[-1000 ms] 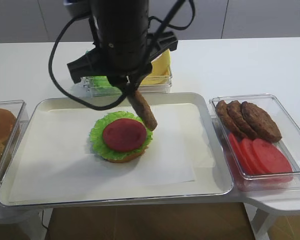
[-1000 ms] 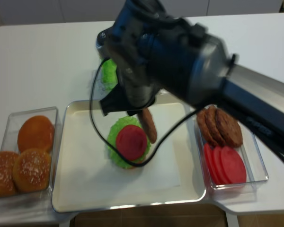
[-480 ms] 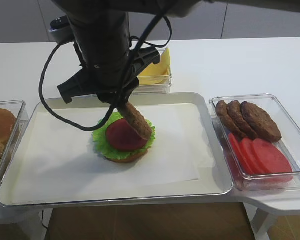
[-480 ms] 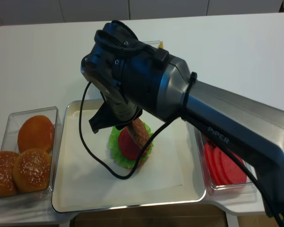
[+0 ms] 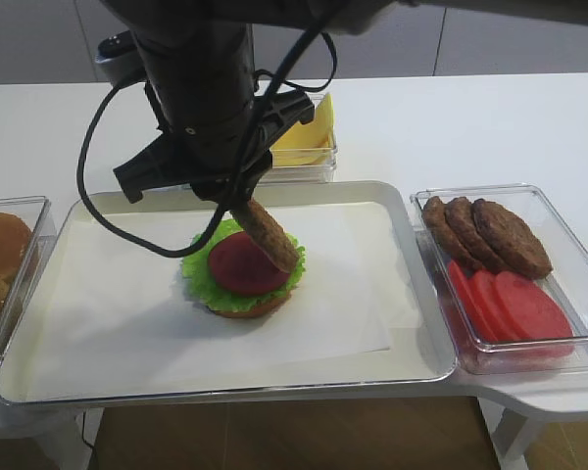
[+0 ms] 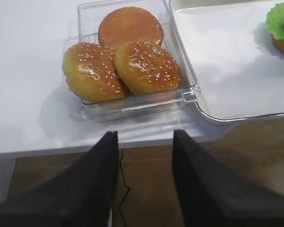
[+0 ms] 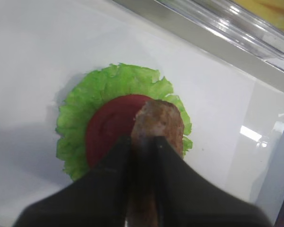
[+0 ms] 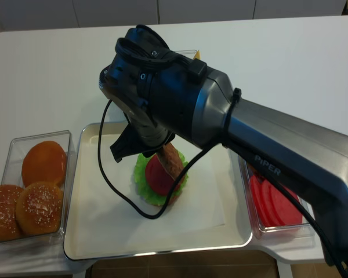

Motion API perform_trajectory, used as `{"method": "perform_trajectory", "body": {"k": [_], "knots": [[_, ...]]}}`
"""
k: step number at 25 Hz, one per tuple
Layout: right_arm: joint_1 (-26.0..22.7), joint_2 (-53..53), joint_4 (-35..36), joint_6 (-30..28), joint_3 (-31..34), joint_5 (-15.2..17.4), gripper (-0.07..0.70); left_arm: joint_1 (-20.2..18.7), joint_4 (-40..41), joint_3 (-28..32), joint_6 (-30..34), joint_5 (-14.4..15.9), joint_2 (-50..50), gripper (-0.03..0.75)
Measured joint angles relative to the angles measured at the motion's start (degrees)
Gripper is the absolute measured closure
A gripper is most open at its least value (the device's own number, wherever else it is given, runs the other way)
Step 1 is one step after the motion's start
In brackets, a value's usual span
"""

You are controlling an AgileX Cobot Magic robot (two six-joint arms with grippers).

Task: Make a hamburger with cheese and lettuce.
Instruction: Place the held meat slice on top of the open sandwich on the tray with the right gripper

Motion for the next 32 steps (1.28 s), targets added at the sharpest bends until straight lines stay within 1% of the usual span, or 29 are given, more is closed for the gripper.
{"method": "perform_trajectory", "body": {"k": [7,9,14,16,25,32], "knots": [[0.0,0.0,-0.12,-0.08,0.0,0.0,0.521,0.0,0.0,0.0,0.0,0.0,0.0,0.428],[0.0,0.0,-0.12,-0.12,0.0,0.0,0.497,0.0,0.0,0.0,0.0,0.0,0.0,0.427],[0.0,0.0,-0.12,-0.22,0.0,0.0,0.401,0.0,0.0,0.0,0.0,0.0,0.0,0.427],[0.0,0.0,-0.01,-0.22,0.0,0.0,0.382,0.0,0.0,0.0,0.0,0.0,0.0,0.428],[0.0,0.0,1.59,-0.22,0.0,0.0,0.369,0.0,0.0,0.0,0.0,0.0,0.0,0.428],[0.0,0.0,1.68,0.6,0.0,-2.36,0.368,0.0,0.0,0.0,0.0,0.0,0.0,0.427]]}}
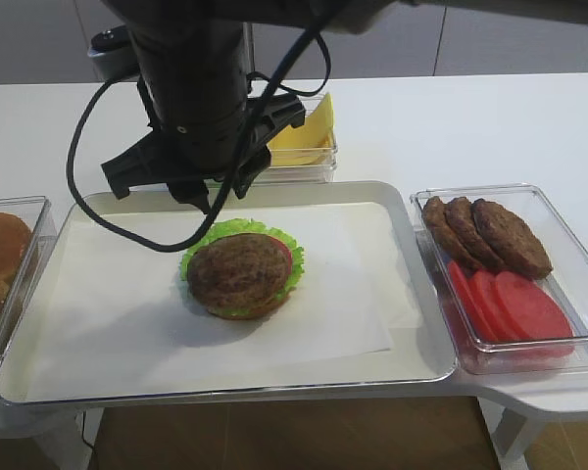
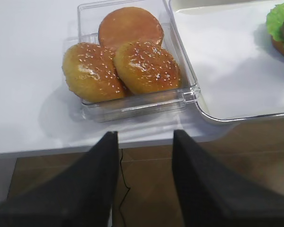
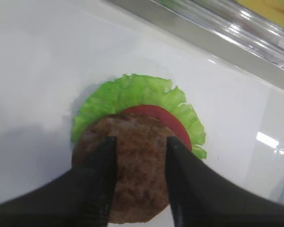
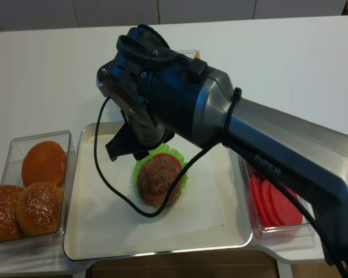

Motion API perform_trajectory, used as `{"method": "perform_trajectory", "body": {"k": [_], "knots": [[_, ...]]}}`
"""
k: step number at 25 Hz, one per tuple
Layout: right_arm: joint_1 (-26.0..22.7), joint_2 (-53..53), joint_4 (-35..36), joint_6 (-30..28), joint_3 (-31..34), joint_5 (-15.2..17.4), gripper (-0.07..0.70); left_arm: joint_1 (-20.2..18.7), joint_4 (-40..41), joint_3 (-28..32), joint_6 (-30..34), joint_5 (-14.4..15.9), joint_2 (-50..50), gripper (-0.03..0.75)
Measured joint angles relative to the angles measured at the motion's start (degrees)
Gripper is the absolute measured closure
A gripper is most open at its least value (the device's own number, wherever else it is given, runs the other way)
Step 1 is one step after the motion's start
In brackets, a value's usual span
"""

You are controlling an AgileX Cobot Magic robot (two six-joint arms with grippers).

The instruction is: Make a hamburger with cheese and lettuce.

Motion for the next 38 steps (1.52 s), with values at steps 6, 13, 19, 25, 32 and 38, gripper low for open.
{"method": "perform_trajectory", "body": {"k": [6,13,19,25,32,38], "knots": [[0.0,0.0,0.0,-0.47,0.0,-0.23,0.369,0.0,0.0,0.0,0.0,0.0,0.0,0.428],[-0.52,0.0,0.27,-4.08,0.0,-0.23,0.369,0.0,0.0,0.0,0.0,0.0,0.0,0.428],[-7.7,0.0,5.28,-7.77,0.0,1.96,0.269,0.0,0.0,0.0,0.0,0.0,0.0,0.428],[-17.49,0.0,8.57,-12.01,0.0,2.17,0.189,0.0,0.0,0.0,0.0,0.0,0.0,0.427],[-28.74,-1.96,11.61,-16.36,0.0,2.32,0.183,0.0,0.0,0.0,0.0,0.0,0.0,0.427],[-40.22,-5.33,14.83,-17.88,0.53,2.36,0.183,0.0,0.0,0.0,0.0,0.0,0.0,0.428]]}}
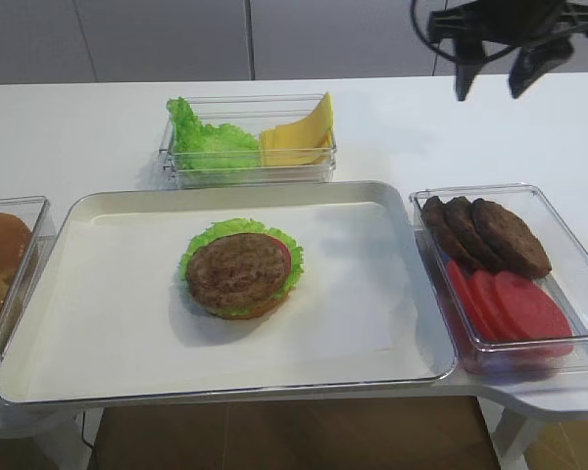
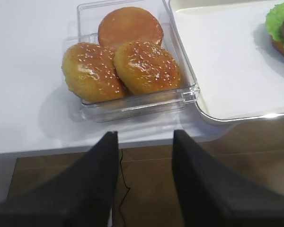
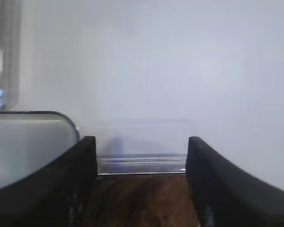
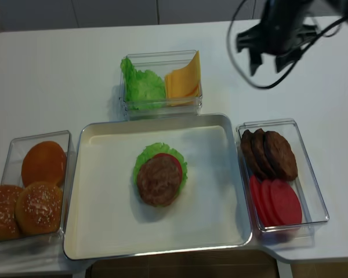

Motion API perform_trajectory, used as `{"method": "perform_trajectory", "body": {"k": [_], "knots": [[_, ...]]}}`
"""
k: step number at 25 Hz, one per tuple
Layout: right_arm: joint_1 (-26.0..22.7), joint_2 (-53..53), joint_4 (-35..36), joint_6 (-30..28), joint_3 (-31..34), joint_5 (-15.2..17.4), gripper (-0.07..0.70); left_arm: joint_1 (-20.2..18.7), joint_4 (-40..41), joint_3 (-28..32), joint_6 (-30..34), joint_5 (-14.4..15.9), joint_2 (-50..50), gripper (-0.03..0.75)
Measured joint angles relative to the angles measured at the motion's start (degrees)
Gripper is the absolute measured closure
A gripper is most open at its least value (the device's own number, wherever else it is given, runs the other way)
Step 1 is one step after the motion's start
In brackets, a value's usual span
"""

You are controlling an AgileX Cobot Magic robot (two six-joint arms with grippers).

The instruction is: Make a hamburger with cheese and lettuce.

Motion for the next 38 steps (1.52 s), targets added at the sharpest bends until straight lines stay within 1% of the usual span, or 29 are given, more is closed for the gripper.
{"method": "perform_trajectory", "body": {"k": [2,7,9,11,17,23,29,34,38], "knots": [[-3.77,-1.57,0.23,-0.38,1.85,0.0,0.183,0.0,0.0,0.0,0.0,0.0,0.0,0.428],[-11.85,-6.7,0.34,-0.71,9.66,0.11,0.183,0.0,0.0,0.0,0.0,0.0,0.0,0.427],[-14.18,-9.59,0.34,-0.71,12.86,0.11,0.183,0.0,0.0,0.0,0.0,0.0,0.0,0.428],[-15.09,-12.67,0.11,-0.71,15.34,0.15,0.183,0.0,0.0,0.0,0.0,0.0,0.0,0.428],[-15.19,-24.75,0.44,-1.81,23.36,0.24,0.183,0.0,0.0,0.0,0.0,0.0,0.0,0.428],[-15.19,-41.85,0.79,-2.31,33.48,0.53,0.183,0.0,0.0,0.0,0.0,0.0,0.0,0.428],[-15.19,-58.54,1.42,-2.43,42.25,1.24,0.183,0.0,0.0,0.0,0.0,0.0,0.0,0.428],[-15.19,-70.55,1.42,-3.47,47.78,1.71,0.183,0.0,0.0,0.0,0.0,0.0,0.0,0.428],[-15.19,-77.78,2.54,-4.59,51.55,1.91,0.183,0.0,0.0,0.0,0.0,0.0,0.0,0.427]]}}
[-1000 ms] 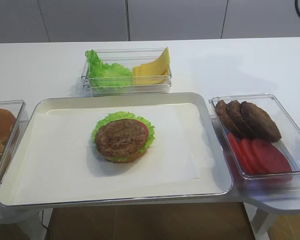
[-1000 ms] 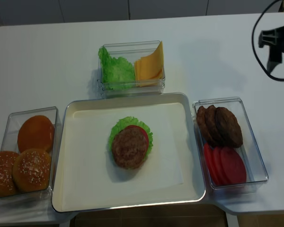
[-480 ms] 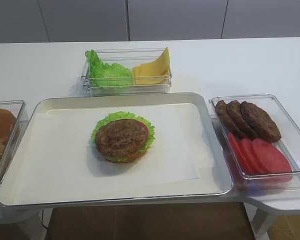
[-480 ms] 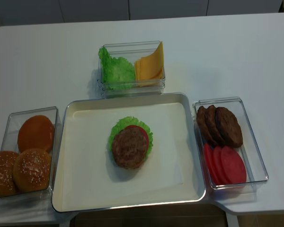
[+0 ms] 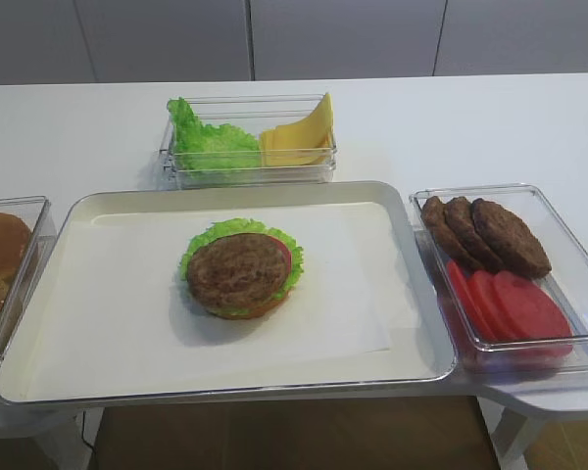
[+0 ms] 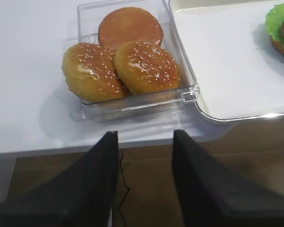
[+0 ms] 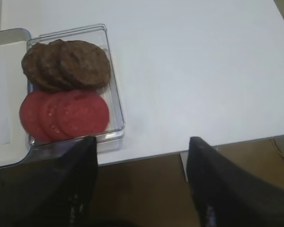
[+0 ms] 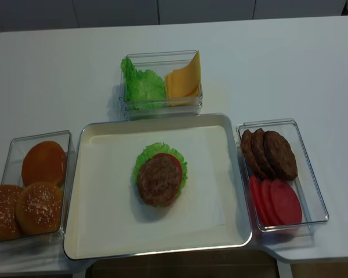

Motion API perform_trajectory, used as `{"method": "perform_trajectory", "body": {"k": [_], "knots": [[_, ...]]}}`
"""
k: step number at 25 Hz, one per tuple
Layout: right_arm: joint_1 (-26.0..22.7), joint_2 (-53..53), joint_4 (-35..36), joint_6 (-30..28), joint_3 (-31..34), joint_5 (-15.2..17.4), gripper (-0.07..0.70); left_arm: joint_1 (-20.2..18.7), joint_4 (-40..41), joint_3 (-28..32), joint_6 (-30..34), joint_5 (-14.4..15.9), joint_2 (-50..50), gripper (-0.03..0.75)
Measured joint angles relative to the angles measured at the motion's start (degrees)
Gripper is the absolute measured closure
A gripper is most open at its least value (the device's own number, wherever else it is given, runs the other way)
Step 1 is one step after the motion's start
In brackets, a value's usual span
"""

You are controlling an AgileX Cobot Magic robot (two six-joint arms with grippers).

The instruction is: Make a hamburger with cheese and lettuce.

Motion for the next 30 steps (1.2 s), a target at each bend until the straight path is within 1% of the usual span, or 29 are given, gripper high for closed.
{"method": "perform_trajectory", "body": {"k": [6,14,16,21,26,29,30], "knots": [[0.0,-11.31,3.95,-0.96,5.54,0.27,0.183,0.0,0.0,0.0,0.0,0.0,0.0,0.428],[0.0,-25.48,4.42,-2.45,10.35,0.66,0.183,0.0,0.0,0.0,0.0,0.0,0.0,0.427],[0.0,-27.74,4.42,-4.22,11.49,0.74,0.183,0.0,0.0,0.0,0.0,0.0,0.0,0.427],[0.0,-31.06,4.56,-8.8,15.72,0.85,0.183,0.0,0.0,0.0,0.0,0.0,0.0,0.428],[0.0,-31.51,4.56,-9.64,21.42,0.87,0.183,0.0,0.0,0.0,0.0,0.0,0.0,0.427],[0.0,-31.6,4.56,-9.64,23.02,0.67,0.183,0.0,0.0,0.0,0.0,0.0,0.0,0.428],[0.0,-31.6,4.56,-9.64,23.12,0.03,0.183,0.0,0.0,0.0,0.0,0.0,0.0,0.428]]}}
